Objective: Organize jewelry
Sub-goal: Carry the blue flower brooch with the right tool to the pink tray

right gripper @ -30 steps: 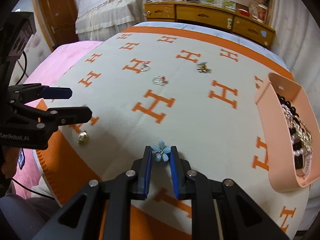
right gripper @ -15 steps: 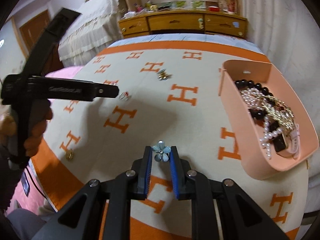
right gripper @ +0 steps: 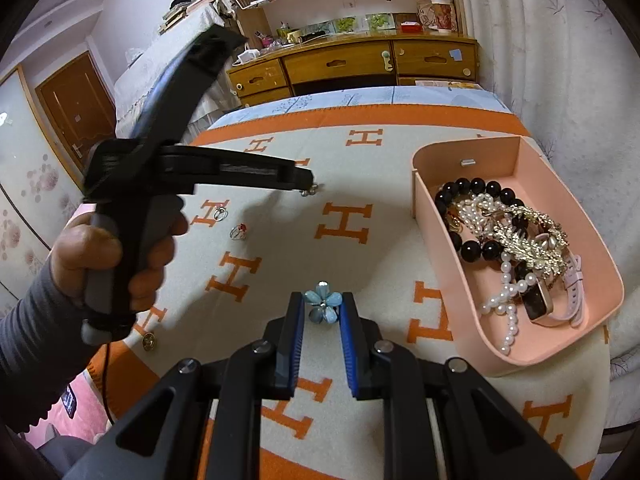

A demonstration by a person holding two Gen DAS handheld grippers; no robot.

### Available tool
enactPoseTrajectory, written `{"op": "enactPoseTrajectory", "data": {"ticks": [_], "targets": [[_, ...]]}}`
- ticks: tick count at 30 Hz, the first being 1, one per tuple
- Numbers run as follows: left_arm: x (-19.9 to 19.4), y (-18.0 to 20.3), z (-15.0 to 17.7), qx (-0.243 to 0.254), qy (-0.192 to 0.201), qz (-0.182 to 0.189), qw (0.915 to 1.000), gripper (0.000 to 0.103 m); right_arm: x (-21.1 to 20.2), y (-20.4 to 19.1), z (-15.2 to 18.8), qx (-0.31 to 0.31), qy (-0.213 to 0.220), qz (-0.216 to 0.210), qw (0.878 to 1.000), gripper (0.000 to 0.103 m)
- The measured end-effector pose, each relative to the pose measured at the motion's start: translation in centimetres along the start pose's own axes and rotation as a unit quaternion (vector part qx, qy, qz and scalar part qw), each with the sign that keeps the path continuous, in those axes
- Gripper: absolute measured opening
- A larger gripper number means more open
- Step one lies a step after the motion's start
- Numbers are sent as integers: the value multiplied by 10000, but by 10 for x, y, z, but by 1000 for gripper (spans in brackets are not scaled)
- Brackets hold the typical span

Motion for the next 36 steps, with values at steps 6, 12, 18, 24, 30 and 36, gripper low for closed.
{"op": "enactPoseTrajectory", "data": {"ticks": [6, 12, 18, 24, 30, 36], "targets": [[14, 8, 7, 168, -138, -15, 9998, 18, -5, 6, 2, 83, 25, 7, 10000, 17], [14, 9, 4, 276, -6, -89, 9996, 15, -7, 12, -1, 169, 88, 24, 9998, 17], [-7, 24, -6, 345, 179, 56, 9992, 15, -21, 32, -20, 496, 342, 65, 9982, 17], [-49, 77, -40, 480, 496, 822, 9942, 15, -34, 90, -65, 960, 768, 433, 9915, 18], [-58, 136, -65, 748, 619, 1290, 9869, 15, -4, 139, -91, 1381, 571, 581, 9871, 18], [-40, 170, -77, 763, 499, 1476, 9848, 16, 26, 178, -93, 2097, 310, 750, 9744, 18]]}}
Point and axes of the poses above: each gripper's, at about its wrist camera, not at the fingertips, and x roughly the way its jaws point, y to its right, z to its underside, the point moved 9 cm from there along x, roughly the way its jaws point, and after that the axes turned 13 degrees about y, right-handed, at the moved point
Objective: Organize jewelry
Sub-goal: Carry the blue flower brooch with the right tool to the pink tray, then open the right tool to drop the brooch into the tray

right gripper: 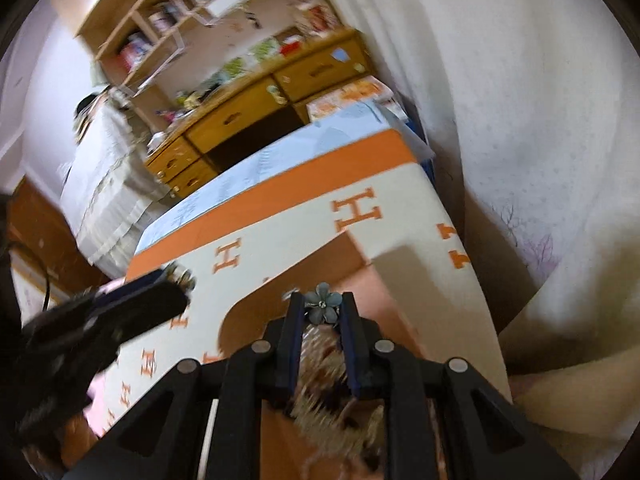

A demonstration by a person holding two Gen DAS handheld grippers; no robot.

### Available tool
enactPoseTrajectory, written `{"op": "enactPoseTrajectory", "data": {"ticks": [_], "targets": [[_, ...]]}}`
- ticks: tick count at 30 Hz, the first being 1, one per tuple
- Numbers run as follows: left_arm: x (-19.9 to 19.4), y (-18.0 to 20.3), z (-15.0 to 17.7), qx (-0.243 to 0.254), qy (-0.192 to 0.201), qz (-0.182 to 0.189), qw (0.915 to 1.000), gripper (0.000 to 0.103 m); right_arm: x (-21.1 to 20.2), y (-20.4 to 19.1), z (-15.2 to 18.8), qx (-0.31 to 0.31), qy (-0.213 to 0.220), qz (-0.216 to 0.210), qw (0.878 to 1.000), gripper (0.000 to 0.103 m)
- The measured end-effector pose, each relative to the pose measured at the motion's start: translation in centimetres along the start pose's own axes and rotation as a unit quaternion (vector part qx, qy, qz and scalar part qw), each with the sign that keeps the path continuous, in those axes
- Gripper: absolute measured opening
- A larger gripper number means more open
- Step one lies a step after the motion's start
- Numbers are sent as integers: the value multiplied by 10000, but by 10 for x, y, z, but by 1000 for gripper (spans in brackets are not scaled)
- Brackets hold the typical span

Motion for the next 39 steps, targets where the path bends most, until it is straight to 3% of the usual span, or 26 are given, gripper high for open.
{"op": "enactPoseTrajectory", "data": {"ticks": [4, 13, 16, 18, 21, 30, 36, 39], "targets": [[16, 6, 1, -94, -170, 104, 9998, 16, -2, 10, -1, 308, 52, -102, 9995, 28], [42, 12, 7, -193, -380, 127, 9990, 17, -34, 31, 4, 613, 529, 88, 9967, 29], [45, 12, 6, -172, -350, 82, 9992, 34, -46, 37, 5, 669, 668, 180, 9954, 29], [44, 13, 5, -114, -319, 22, 9994, 58, -50, 39, 8, 587, 684, 265, 9956, 29], [36, 12, 2, -15, -173, -164, 9997, 61, -57, 38, 12, 476, 673, 313, 9961, 29], [-15, -9, 19, -380, 99, -340, 9986, 62, -65, 11, 36, 56, 433, 400, 9982, 29], [-73, -26, 34, 126, 333, -614, 9975, 62, -82, -19, 46, -309, 597, 284, 9973, 29], [-108, -44, 40, 119, 342, -708, 9968, 62, -96, -45, 47, -603, 816, 123, 9948, 29]]}}
Point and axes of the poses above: each gripper's, at about its wrist camera, not at the fingertips, and x roughly the way its jaws point, y to its right, z to its underside, the point moved 9 cm from there along x, roughly the way its jaws point, and after that the axes turned 13 degrees about y, right-handed, at the moved point
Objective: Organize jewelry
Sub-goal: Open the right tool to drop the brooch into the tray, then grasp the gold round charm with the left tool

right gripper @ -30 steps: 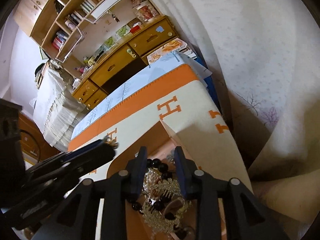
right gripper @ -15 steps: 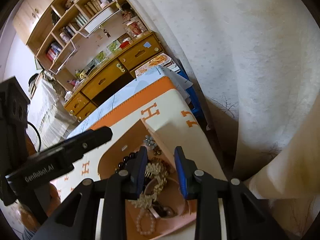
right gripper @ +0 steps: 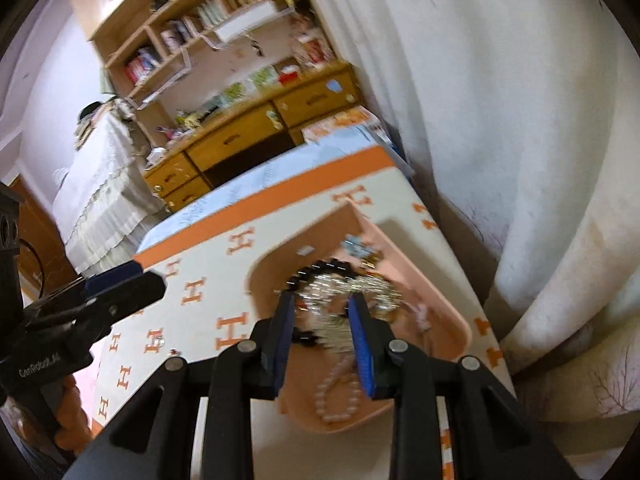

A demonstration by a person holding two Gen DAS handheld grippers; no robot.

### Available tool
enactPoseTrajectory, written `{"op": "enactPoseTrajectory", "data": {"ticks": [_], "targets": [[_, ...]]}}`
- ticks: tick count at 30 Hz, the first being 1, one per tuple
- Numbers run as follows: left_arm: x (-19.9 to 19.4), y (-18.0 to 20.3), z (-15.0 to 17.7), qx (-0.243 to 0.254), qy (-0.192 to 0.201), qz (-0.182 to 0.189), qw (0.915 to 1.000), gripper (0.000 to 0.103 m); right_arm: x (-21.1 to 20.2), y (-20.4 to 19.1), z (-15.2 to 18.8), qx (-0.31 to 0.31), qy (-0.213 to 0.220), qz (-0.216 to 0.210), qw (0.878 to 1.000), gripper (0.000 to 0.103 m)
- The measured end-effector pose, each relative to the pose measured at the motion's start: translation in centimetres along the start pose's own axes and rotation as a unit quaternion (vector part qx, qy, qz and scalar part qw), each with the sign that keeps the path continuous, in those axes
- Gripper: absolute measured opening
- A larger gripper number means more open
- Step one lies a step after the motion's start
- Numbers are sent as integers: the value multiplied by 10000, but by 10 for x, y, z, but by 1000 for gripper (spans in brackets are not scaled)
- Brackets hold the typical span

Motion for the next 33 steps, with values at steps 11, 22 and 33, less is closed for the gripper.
{"op": "enactPoseTrajectory", "data": {"ticks": [11, 22, 33], "targets": [[-99, -119, 49, -815, 256, -1243, 9886, 75, 12, -92, 35, -768, -435, -764, 9932, 29], [-91, -101, 184, -522, -720, -1065, 9903, 75, 30, -139, 103, -1035, -1187, -1287, 9791, 29], [-81, -82, 216, -209, -654, -1019, 9924, 46, 33, -138, 150, -999, -1536, -1299, 9745, 29]]}}
Point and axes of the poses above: each gripper's, at about its wrist camera, not at the fingertips, and x roughly the way its jaws point, y to its right, z to its underside, the point moved 9 cm from there along x, roughly the way its jaws point, and after that the axes turned 13 degrees about y, right-handed, at the moved point
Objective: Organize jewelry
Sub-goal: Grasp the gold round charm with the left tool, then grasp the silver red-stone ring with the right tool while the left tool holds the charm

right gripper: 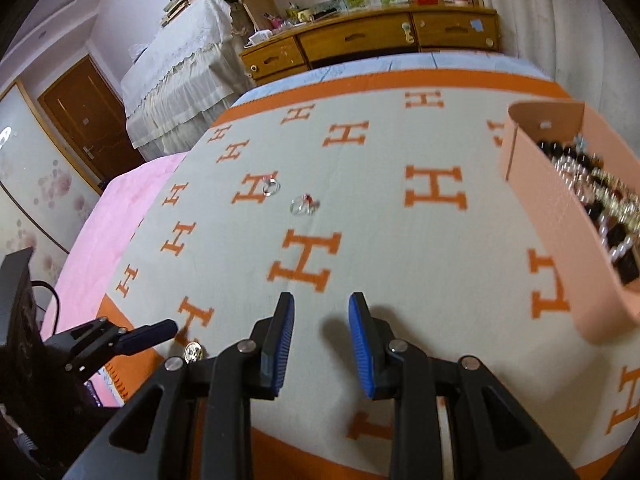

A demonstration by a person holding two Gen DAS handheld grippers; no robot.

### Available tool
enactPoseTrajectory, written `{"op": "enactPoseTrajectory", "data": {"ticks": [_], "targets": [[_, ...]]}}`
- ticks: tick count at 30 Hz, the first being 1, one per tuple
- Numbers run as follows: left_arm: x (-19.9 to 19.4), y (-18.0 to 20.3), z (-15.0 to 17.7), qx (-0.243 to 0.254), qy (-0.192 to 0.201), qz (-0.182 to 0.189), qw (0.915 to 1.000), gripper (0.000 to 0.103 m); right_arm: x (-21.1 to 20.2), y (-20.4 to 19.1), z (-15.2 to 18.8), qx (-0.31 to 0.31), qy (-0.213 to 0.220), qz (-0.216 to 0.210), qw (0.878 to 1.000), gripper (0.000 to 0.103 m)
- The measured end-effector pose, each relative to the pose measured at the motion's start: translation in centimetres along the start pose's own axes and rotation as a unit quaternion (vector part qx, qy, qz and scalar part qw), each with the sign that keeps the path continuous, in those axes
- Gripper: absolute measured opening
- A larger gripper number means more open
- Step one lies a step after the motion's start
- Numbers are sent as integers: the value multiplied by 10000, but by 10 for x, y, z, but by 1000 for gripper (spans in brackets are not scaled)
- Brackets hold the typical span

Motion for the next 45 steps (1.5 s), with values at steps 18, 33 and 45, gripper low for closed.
{"op": "enactPoseTrajectory", "data": {"ticks": [18, 33, 45], "targets": [[-1, 4, -4, -68, 338, -128, 9993, 17, 0, 2, 5, -156, 151, 35, 9998, 29], [10, -22, -18, -704, 247, -92, 9972, 17, 50, -14, -31, -1342, -357, 23, 9903, 28], [16, -41, -17, -1217, 217, 118, 9923, 17, 85, -37, -46, -2493, -478, -88, 9672, 28]]}}
Point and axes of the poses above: each gripper's, at about its wrist camera, not at the fingertips, and x roughly the way its jaws point, y to its right, z to its underside, the point moved 9 cm from there along x, roughly the way its jaws point, and after that the axes turned 13 degrees about y, right-handed, at the moved point
